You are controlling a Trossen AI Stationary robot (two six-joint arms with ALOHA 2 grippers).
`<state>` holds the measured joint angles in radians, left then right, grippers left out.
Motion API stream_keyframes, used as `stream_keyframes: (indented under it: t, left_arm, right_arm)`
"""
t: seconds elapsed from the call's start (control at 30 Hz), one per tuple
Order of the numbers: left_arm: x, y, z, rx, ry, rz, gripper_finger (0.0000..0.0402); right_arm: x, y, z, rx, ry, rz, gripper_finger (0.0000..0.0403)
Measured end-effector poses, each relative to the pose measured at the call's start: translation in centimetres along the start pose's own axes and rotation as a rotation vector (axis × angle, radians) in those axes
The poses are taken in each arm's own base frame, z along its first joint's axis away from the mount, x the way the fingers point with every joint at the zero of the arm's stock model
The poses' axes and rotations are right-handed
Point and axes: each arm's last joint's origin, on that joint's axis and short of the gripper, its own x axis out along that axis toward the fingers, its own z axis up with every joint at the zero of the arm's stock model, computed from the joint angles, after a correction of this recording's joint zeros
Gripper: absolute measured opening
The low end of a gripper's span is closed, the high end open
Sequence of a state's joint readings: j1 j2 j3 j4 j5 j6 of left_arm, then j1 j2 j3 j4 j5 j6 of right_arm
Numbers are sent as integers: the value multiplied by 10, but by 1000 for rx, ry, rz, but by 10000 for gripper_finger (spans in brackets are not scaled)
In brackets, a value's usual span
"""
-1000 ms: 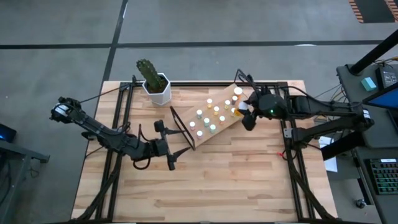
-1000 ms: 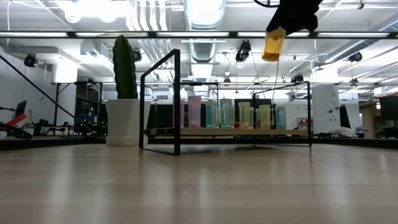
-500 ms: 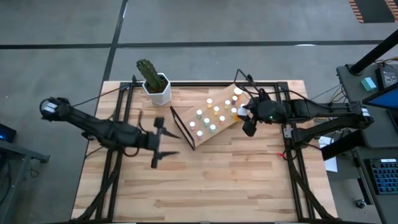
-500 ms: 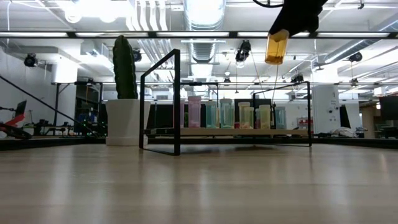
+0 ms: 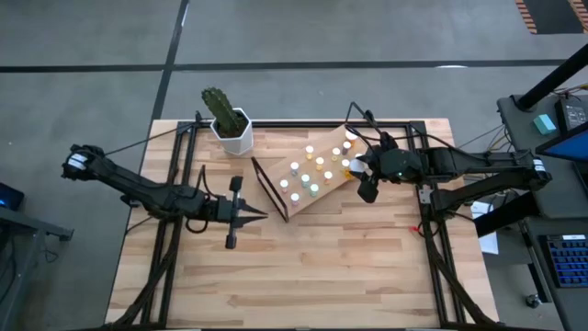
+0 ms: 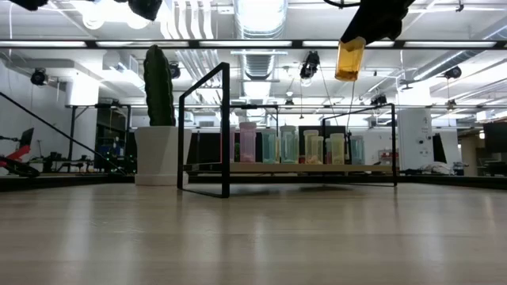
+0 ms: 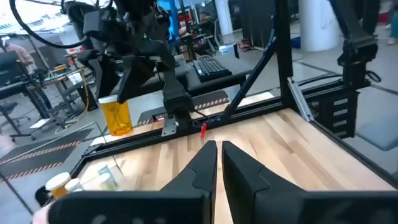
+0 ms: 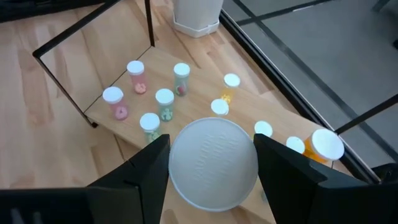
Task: Pick and place medicine bottles onto shelf by color
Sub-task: Put the orange pill bottle on the shelf aligned with the other orange pill bottle
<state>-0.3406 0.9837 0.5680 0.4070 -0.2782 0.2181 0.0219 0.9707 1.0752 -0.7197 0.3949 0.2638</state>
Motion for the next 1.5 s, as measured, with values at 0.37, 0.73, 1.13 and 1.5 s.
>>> stream_keyframes:
  t: [0.37,0.73,1.13,1.5]
  left_arm:
    - [2,23,-18,-32,18,-139,1]
    - [-27,41,-26,-122,62,-217,0]
    - [-49,38,-46,-98,-68,-145,0]
    - [-48,41,-45,-100,-65,-70,0]
  right_arm:
    - [5,3,3,-39,-51,12,203]
    - [5,2,3,-46,-52,11,203]
    - [10,0,-11,30,47,-19,203]
    - [12,-21,-20,150,124,-220,203]
